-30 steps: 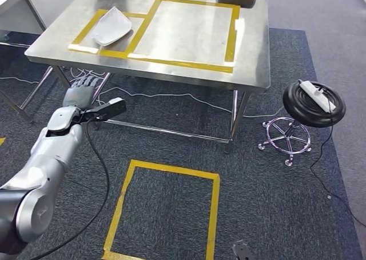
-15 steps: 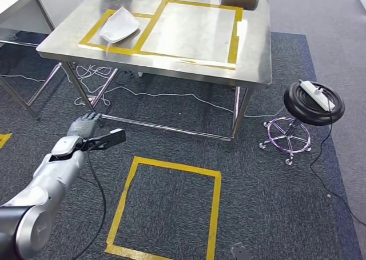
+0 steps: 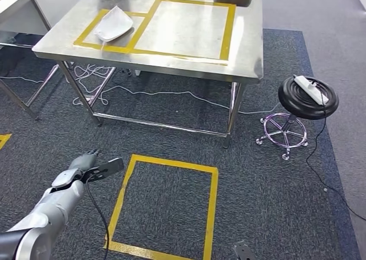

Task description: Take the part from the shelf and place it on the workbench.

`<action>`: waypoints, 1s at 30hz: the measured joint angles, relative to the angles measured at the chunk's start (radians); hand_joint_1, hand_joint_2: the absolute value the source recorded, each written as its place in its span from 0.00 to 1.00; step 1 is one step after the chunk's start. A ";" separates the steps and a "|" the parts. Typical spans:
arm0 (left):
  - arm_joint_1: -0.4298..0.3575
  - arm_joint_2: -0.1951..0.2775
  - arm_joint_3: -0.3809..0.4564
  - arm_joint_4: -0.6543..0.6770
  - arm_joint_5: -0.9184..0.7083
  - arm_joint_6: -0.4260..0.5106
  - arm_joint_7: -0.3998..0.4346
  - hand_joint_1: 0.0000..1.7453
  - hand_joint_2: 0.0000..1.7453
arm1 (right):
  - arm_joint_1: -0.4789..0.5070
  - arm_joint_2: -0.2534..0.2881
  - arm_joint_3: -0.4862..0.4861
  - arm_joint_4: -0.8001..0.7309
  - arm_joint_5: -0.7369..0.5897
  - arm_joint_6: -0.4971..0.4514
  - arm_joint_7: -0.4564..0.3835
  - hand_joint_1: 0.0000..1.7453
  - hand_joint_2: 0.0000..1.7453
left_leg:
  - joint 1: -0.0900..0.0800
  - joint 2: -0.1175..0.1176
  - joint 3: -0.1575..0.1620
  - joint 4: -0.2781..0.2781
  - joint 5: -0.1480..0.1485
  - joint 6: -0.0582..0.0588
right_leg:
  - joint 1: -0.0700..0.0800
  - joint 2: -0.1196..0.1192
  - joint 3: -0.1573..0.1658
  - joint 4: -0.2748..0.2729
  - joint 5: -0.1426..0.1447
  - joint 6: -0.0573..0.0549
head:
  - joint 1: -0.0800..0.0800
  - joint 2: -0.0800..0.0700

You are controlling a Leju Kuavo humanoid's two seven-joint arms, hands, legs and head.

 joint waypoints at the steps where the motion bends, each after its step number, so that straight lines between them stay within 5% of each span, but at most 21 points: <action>1: 0.008 -0.006 0.011 0.002 0.012 -0.006 0.001 0.00 0.00 | 0.000 0.000 0.000 0.000 -0.003 -0.002 -0.001 0.00 0.00 | -0.001 -0.001 0.015 -0.029 0.004 0.002 | 0.002 0.000 -0.003 0.003 -0.001 0.000 | 0.000 0.000; 4: 0.066 -0.036 0.060 0.013 0.068 -0.020 -0.015 0.00 0.00 | 0.006 -0.002 -0.001 0.000 -0.012 -0.008 -0.006 0.00 0.00 | -0.006 -0.002 0.019 -0.042 0.006 0.008 | 0.002 0.001 -0.005 0.000 0.000 -0.012 | -0.001 0.000; 11: 0.228 -0.105 0.175 0.050 0.149 -0.025 -0.083 0.00 0.00 | 0.015 -0.011 -0.002 0.000 -0.029 -0.012 -0.023 0.00 0.00 | -0.008 -0.001 0.013 -0.042 0.012 0.021 | 0.000 0.001 -0.002 -0.019 0.019 0.014 | 0.000 0.000; 22: 0.250 -0.128 0.231 0.066 0.179 -0.043 -0.099 0.00 0.00 | 0.019 -0.014 -0.006 0.000 -0.050 -0.019 -0.036 0.00 0.00 | -0.005 -0.001 0.007 -0.043 0.017 0.020 | 0.002 0.001 -0.008 -0.020 0.023 0.020 | -0.001 0.000; 30: 0.354 -0.196 0.363 0.084 0.316 -0.043 -0.104 0.00 0.00 | 0.053 -0.025 -0.050 -0.003 -0.117 -0.032 -0.081 0.00 0.00 | -0.005 -0.001 0.006 -0.044 0.017 0.019 | 0.002 0.001 -0.009 -0.019 0.023 0.019 | -0.001 0.000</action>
